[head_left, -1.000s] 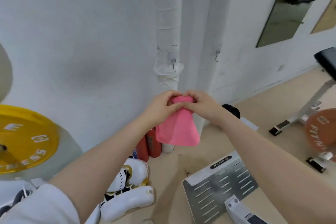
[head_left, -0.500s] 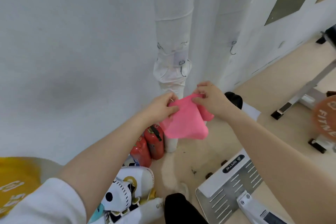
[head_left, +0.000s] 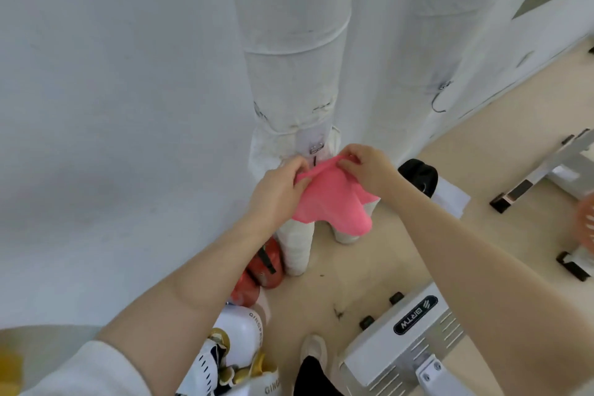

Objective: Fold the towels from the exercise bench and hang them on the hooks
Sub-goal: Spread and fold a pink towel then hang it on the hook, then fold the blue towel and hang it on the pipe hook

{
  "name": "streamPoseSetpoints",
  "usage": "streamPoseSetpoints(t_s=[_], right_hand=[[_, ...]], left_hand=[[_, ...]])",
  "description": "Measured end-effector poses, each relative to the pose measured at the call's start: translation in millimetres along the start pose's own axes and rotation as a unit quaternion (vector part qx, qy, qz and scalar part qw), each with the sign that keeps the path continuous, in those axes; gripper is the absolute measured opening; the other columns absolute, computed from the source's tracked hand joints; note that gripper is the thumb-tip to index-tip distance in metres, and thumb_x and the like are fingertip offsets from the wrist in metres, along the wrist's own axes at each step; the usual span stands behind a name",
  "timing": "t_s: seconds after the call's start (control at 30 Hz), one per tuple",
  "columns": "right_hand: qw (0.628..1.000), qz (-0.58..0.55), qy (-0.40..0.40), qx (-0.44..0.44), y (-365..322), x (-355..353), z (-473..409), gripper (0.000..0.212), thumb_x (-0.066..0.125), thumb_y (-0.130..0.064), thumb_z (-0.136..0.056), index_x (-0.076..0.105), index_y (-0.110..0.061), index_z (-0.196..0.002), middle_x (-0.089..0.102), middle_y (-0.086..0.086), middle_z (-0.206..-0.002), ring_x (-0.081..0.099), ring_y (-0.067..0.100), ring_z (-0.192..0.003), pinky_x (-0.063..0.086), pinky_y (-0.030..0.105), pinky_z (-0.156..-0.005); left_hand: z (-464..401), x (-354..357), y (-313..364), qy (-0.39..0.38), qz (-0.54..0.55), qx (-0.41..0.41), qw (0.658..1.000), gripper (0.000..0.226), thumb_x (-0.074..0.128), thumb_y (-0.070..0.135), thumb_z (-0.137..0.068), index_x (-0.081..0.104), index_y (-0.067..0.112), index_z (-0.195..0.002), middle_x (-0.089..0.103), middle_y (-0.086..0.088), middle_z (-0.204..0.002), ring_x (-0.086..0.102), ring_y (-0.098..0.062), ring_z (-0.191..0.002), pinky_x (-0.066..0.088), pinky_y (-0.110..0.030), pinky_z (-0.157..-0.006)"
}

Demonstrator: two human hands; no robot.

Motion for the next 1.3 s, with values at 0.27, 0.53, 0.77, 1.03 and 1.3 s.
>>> streamPoseSetpoints(t_s=[0.27,0.53,0.77,1.03,1.3], right_hand=[[0.988,-0.061,0.002,0.139,39.6,62.1,23.8,0.023,0.044,-0.013,-0.092,0.056,-0.005,-0.109,0.062,0.011,-0.1,0.055,0.026,-0.087,0.041,0.029,-0.074],[0.981,-0.111,-0.05,0.154,52.0,64.5,115.6,0.028,0.05,-0.009,-0.088,0.056,-0.005,-0.116,0.062,0.011,-0.108,0.06,0.025,-0.09,0.049,0.029,-0.072],[0.974,-0.164,0.009,0.159,50.2,66.7,233.9,0.023,0.05,-0.014,-0.09,0.06,0.005,-0.099,0.065,0.026,-0.097,0.057,0.023,-0.073,0.047,0.036,-0.073],[0.951,-0.187,0.089,0.228,95.5,43.6,379.2,0.013,0.049,-0.014,-0.091,0.06,-0.011,-0.099,0.056,-0.006,-0.078,0.059,0.016,-0.069,0.047,0.035,-0.07],[0.896,-0.223,0.216,0.316,177.3,10.3,560.0,0.014,0.049,-0.016,-0.092,0.055,-0.02,-0.08,0.062,0.012,-0.088,0.057,0.023,-0.074,0.05,0.04,-0.073]], left_hand=[[11.7,39.8,-16.5,-0.076,-0.19,-0.083,0.975,0.03,0.029,0.024,-0.099,0.037,0.007,-0.123,0.058,-0.02,-0.114,0.058,-0.038,-0.101,0.042,-0.042,-0.08],[92.0,59.3,-72.9,-0.266,-0.26,-0.139,0.918,0.033,0.047,0.023,-0.091,0.053,0.006,-0.118,0.058,-0.017,-0.122,0.056,-0.032,-0.111,0.044,-0.039,-0.092],[154.7,67.3,-13.8,-0.233,0.024,-0.076,0.969,0.014,0.048,0.014,-0.091,0.056,0.012,-0.103,0.063,-0.007,-0.095,0.058,-0.014,-0.063,0.046,-0.025,-0.062],[251.1,139.9,69.1,-0.348,0.014,0.04,0.937,0.014,0.047,0.017,-0.091,0.057,0.017,-0.102,0.064,0.006,-0.084,0.06,-0.008,-0.065,0.049,-0.033,-0.071],[377.9,227.4,173.7,-0.46,-0.018,0.152,0.875,0.019,0.046,0.014,-0.093,0.057,0.012,-0.109,0.063,0.005,-0.084,0.059,-0.013,-0.075,0.047,-0.029,-0.076]])
Point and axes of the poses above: each hand's wrist, its own z-axis away from the middle knuckle, its own x-axis out of the palm, y = z × x, the point moved 7 cm from there along -z, towards the middle knuckle
